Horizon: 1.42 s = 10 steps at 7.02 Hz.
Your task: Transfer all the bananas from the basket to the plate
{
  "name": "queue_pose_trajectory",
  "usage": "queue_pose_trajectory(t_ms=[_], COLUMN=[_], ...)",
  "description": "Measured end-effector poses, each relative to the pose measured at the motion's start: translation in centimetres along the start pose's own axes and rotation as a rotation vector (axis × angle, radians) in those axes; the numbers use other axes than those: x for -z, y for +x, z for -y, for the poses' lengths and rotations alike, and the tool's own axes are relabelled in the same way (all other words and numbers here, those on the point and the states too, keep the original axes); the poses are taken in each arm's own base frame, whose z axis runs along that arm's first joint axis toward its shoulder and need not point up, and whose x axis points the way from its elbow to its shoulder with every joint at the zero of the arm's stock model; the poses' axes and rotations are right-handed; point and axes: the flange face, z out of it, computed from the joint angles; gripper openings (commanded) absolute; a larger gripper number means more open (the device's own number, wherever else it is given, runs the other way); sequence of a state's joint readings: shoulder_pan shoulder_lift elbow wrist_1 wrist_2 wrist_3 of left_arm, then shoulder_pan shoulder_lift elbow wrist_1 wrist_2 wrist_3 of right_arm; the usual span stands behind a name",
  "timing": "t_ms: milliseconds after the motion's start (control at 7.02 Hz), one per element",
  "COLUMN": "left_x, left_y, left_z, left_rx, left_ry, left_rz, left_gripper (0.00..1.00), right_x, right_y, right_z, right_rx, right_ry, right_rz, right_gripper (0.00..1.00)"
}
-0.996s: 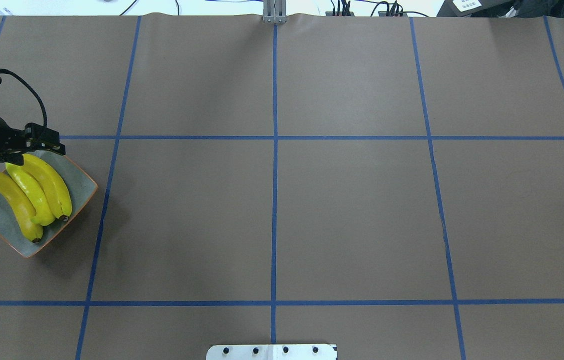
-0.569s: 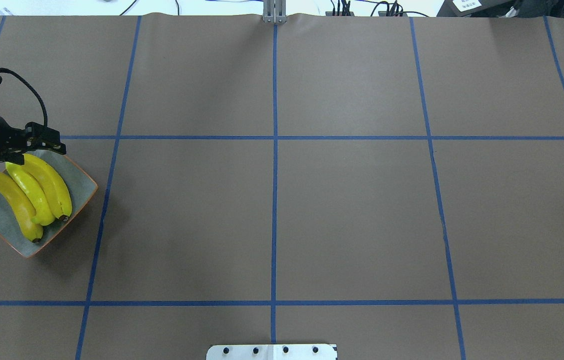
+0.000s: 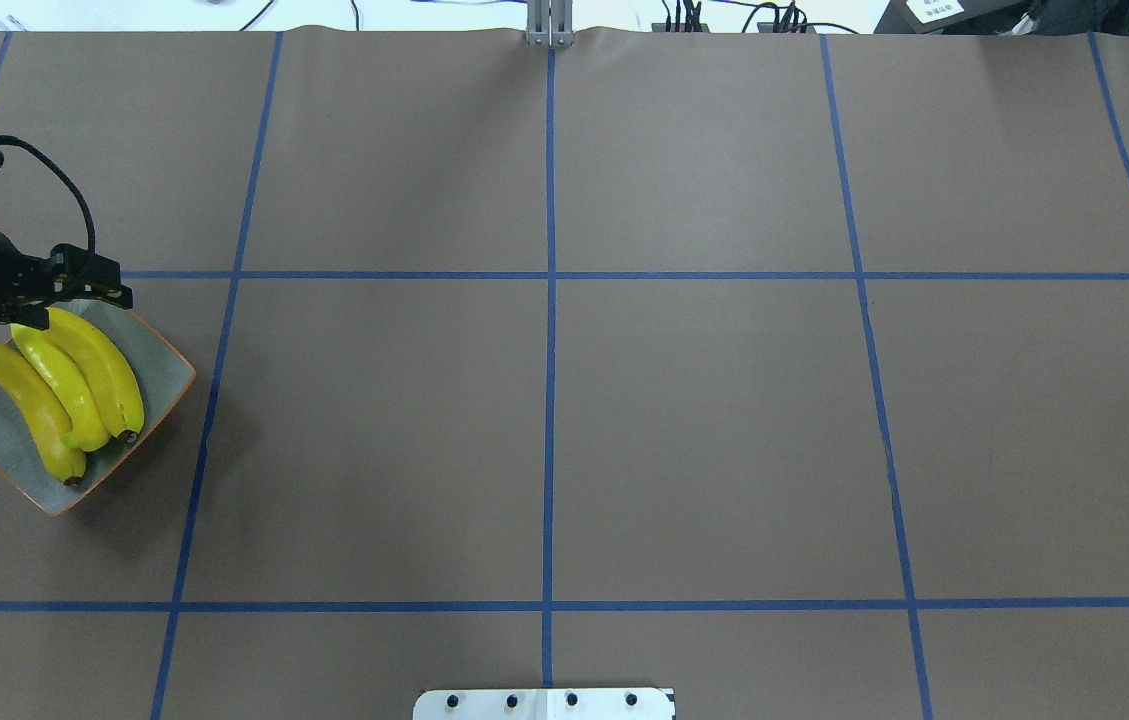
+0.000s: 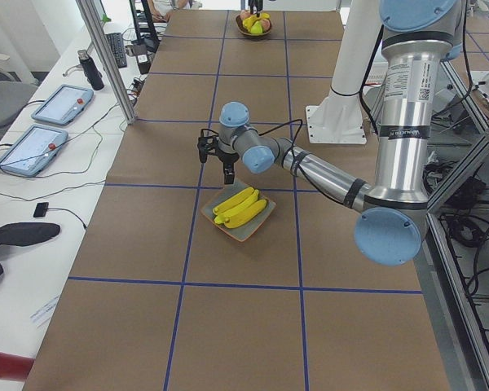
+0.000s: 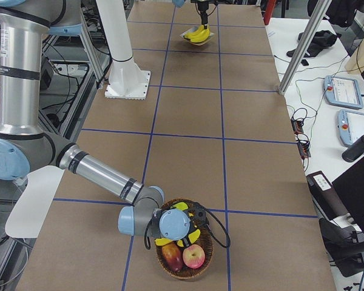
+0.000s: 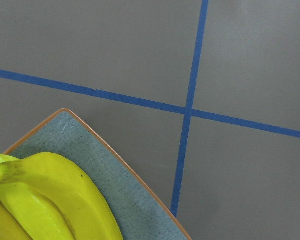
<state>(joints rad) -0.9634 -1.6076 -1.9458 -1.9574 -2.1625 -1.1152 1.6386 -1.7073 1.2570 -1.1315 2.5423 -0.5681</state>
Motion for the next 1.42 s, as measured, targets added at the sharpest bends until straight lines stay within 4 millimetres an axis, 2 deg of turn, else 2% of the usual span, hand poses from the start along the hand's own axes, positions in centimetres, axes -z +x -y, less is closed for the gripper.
queue_pose_trajectory(t_ms=[427,569,712,854,1424], left_x=[0.01,0.05,0.12,0.19,0.28], left_y=[-0.08,-0.09,-0.06,0.00,0.23], left_z=[-0.05,-0.08,-0.12,-0.15,-0.13], left_rx=[-0.001,-0.002,-0.002,-0.003,-0.004], left_ry=[0.000,0.000,0.000,0.001,0.001], left_rz=[0.000,0.000,-0.001,-0.003,-0.008], left_gripper=[1.00,1.00,1.00,1.00,1.00], right_x=[-0.23,-0.25,-0.34,-0.51,-0.53], right_y=[-0.07,-0.14,-0.16,-0.17,-0.42], right_z=[-0.05,-0.04,-0.07,-0.10,0.45], right_rx=[-0.016,-0.023,-0.026,-0.025,-0.015], right_ry=[-0.016,-0.018,-0.020,-0.024,-0.016], right_rz=[0.009,0.016,0.020,0.023,0.039], right_gripper=[0.52,0.47,0.32,0.02,0.00])
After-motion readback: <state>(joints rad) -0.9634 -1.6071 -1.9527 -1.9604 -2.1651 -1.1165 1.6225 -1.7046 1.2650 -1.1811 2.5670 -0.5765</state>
